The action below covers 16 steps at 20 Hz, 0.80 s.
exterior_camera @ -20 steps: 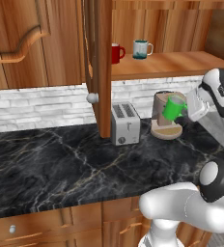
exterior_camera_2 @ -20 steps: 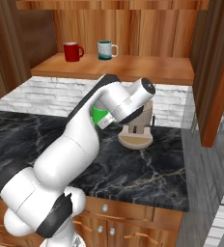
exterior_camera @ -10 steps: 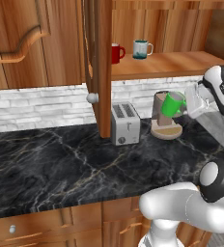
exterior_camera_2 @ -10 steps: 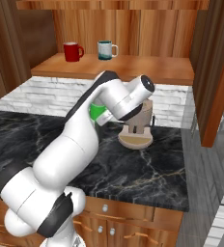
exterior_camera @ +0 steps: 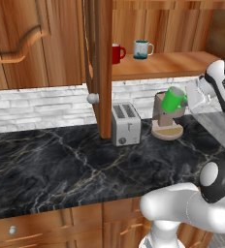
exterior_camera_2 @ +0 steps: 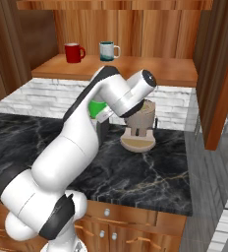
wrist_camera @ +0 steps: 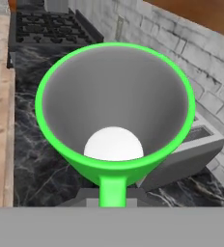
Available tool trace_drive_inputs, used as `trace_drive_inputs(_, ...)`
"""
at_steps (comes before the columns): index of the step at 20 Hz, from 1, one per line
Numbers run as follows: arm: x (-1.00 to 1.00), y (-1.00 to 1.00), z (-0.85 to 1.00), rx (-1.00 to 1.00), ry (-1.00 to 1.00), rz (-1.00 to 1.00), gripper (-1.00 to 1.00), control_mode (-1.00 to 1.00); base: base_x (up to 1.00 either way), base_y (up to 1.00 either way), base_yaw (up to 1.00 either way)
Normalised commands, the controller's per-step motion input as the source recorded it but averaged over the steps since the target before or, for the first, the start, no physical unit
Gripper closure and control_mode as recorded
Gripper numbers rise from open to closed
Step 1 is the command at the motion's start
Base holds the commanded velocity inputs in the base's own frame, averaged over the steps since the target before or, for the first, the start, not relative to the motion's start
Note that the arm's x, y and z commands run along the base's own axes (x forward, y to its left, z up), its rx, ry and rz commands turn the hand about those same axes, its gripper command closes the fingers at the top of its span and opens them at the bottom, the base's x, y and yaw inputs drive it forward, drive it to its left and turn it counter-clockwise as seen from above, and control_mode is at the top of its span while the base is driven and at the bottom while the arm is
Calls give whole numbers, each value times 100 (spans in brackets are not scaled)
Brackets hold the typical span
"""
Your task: Pick the mug on the counter and place it in the cabinet with the handle facing the right, like the mugs already inside.
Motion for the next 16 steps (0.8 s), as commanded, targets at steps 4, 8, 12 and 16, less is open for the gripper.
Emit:
trace_drive_inputs(4, 0, 1, 23, 1, 0, 1, 100, -100, 0, 0, 0)
trace_drive_inputs(8, 1, 3, 15, 3, -2, 1, 100, -100, 0, 0, 0)
trace_drive_inputs(12, 1, 3, 5, 6, -3, 3, 100, -100, 0, 0, 0)
trace_drive_inputs(16, 1, 4, 4, 7, -5, 2, 100, -100, 0, 0, 0)
